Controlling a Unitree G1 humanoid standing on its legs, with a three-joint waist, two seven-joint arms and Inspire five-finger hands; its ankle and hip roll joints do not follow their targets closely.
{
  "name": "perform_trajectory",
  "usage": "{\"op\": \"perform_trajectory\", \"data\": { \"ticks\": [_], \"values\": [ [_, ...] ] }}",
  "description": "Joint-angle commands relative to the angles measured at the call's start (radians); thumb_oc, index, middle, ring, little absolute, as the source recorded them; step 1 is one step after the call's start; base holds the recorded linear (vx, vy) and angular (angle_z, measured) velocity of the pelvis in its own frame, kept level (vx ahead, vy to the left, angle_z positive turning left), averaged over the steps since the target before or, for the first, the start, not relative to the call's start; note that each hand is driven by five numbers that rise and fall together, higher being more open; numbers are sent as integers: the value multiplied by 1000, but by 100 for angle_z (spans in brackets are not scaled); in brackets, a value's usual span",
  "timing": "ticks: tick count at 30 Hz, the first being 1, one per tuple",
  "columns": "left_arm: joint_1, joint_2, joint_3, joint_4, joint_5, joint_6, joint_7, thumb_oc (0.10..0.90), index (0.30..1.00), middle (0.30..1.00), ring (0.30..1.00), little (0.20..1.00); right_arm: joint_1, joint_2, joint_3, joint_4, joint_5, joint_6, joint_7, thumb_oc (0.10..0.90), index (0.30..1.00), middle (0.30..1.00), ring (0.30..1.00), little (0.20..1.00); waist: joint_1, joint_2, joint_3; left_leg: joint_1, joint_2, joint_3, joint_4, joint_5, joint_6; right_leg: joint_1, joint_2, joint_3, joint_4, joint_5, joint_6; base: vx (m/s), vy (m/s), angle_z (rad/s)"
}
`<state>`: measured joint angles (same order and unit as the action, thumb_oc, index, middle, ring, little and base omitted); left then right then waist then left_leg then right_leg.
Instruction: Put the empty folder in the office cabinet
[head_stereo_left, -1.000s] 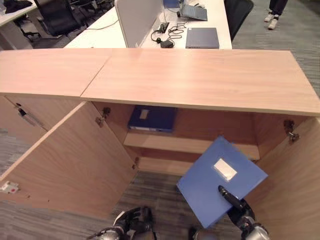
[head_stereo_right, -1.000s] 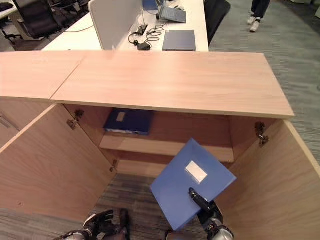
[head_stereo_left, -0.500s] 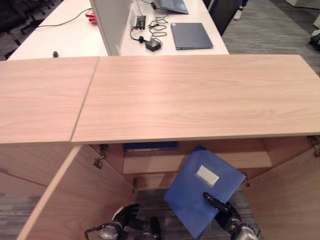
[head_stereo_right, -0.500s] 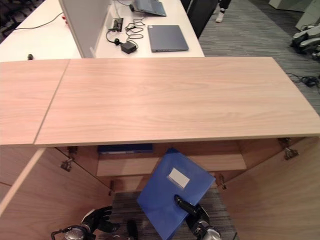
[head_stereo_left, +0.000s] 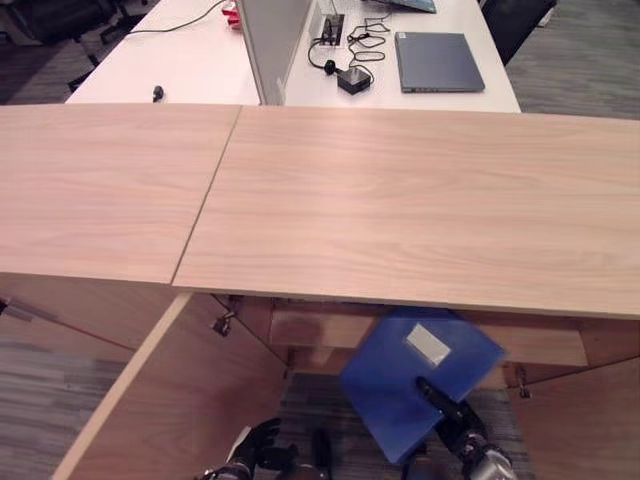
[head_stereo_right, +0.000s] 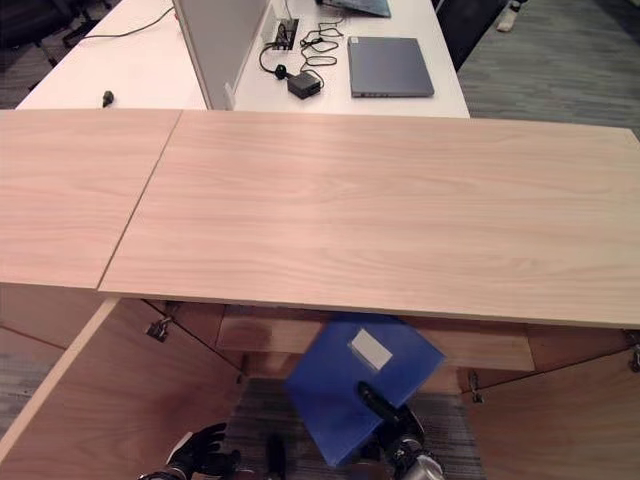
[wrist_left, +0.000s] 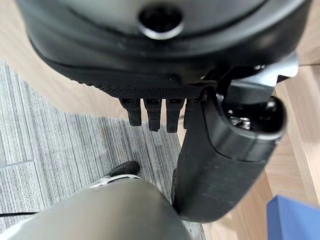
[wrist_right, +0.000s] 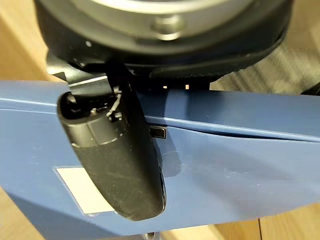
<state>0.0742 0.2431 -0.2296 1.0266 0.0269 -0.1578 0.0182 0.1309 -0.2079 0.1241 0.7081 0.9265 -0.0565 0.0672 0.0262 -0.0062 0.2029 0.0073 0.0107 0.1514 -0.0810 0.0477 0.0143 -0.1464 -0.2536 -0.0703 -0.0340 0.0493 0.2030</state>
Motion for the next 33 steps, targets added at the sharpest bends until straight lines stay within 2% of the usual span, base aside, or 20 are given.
{"op": "perform_trajectory", "data": {
  "ticks": [1, 2, 5, 8, 10, 11, 12, 18, 20, 21, 23, 25, 27, 29, 31, 33],
  "values": [
    [121, 12, -55, 72, 152, 63, -24, 800, 900, 900, 900, 900, -44, -47, -68, -176, 23, -67, 43, 400, 300, 300, 300, 300, -21, 20, 49, 30, 51, 24, 23, -67, -88, 26, -5, 19, 142, -54, 28, 83, -94, 9],
    [136, 16, -56, 61, 144, 36, -23, 800, 900, 900, 900, 900, -41, -47, -67, -166, 16, -64, 47, 400, 300, 300, 300, 300, -28, 17, 53, 42, 53, 21, 26, -76, -92, 16, -21, 42, 135, -34, 36, 40, -117, -9],
    [155, 31, -41, 63, 147, 34, -29, 800, 900, 900, 900, 900, -18, -50, -83, -172, 11, -56, 45, 400, 300, 300, 300, 300, -29, 9, 51, 41, 51, 4, 41, -82, -102, 29, -34, 103, 128, -21, 52, 5, -140, -24],
    [163, 39, -35, 81, 162, 33, -38, 800, 900, 900, 900, 900, 7, -58, -88, -183, 5, -44, 54, 400, 300, 300, 300, 300, -27, 17, 33, 46, 60, -9, 42, -77, -112, 54, -23, 115, 122, -39, 53, -8, -134, 3],
    [168, 44, -36, 81, 166, 31, -44, 800, 900, 900, 900, 900, 12, -62, -87, -189, 5, -42, 59, 400, 300, 300, 300, 300, -25, 20, 28, 40, 69, -18, 45, -63, -117, 60, -17, 114, 117, -39, 47, -50, -168, 10],
    [181, 45, -30, 85, 163, 28, -47, 800, 900, 900, 900, 900, 12, -64, -90, -194, 10, -40, 65, 400, 300, 300, 300, 300, -18, 29, 20, 39, 88, -30, 43, -50, -129, 77, -5, 103, 110, -58, 35, -20, -204, 12],
    [182, 45, -30, 85, 163, 28, -47, 800, 900, 900, 900, 900, 13, -64, -90, -194, 10, -40, 65, 400, 300, 300, 300, 300, -19, 30, 19, 49, 89, -30, 38, -59, -129, 85, -5, 101, 110, -69, 37, -34, -235, 14],
    [216, 43, -35, 98, 172, 18, -89, 800, 900, 900, 900, 900, 4, -83, -136, -279, 76, -79, 74, 400, 300, 300, 300, 300, -2, 68, 14, 35, 185, -47, 52, 13, -186, 174, 63, 35, 32, -115, -13, -27, -260, 12],
    [216, 43, -35, 98, 172, 18, -89, 800, 900, 900, 900, 900, 4, -83, -137, -279, 76, -79, 74, 400, 300, 300, 300, 300, -4, 69, 15, 36, 186, -48, 53, 13, -187, 177, 64, 34, 30, -114, -14, 0, -150, 11],
    [227, 44, -43, 104, 179, 16, -106, 800, 900, 900, 900, 900, -21, -81, -181, -299, 124, -112, 62, 400, 300, 300, 300, 300, -5, 83, 19, 22, 208, -60, 91, 19, -196, 197, 77, 22, 32, -137, -29, -4, -204, 5],
    [231, 55, -46, 107, 183, 15, -118, 800, 900, 900, 900, 900, -56, -83, -226, -319, 159, -148, 42, 400, 300, 300, 300, 300, -2, 95, 25, 1, 222, -68, 143, 45, -203, 212, 87, 13, 41, -157, -44, 15, -195, 10],
    [230, 72, -67, 95, 186, 8, -137, 800, 900, 900, 900, 900, -124, -91, -277, -320, 195, -186, 16, 400, 300, 300, 300, 300, -1, 108, 39, -23, 221, -71, 214, 62, -205, 233, 86, -11, 51, -185, -54, 17, -115, 35],
    [224, 97, -91, 73, 189, 2, -157, 800, 900, 900, 900, 900, -192, -113, -311, -308, 216, -218, -18, 400, 300, 300, 300, 300, 7, 121, 44, -48, 214, -50, 222, 62, -192, 249, 84, -26, 64, -202, -61, 4, -66, 38],
    [220, 116, -110, 63, 195, -4, -176, 800, 900, 900, 900, 900, -275, -132, -343, -266, 233, -253, -47, 400, 300, 300, 300, 300, 13, 135, 44, -50, 211, -38, 203, 45, -191, 249, 79, -34, 81, -217, -61, 34, 4, 35],
    [214, 138, -137, 54, 187, -11, -190, 800, 900, 900, 900, 900, -367, -164, -371, -227, 249, -283, -68, 400, 300, 300, 300, 300, 23, 155, 42, -43, 195, -55, 181, 17, -182, 228, 84, -35, 117, -230, -61, 35, 28, 15],
    [185, 167, -156, 41, 148, -12, -204, 800, 900, 900, 900, 900, -465, -198, -394, -180, 290, -313, -88, 400, 300, 300, 300, 300, 25, 174, 57, -56, 192, -61, 182, 7, -178, 170, 88, -30, 182, -248, -63, -58, 37, 3]
  ]
}}
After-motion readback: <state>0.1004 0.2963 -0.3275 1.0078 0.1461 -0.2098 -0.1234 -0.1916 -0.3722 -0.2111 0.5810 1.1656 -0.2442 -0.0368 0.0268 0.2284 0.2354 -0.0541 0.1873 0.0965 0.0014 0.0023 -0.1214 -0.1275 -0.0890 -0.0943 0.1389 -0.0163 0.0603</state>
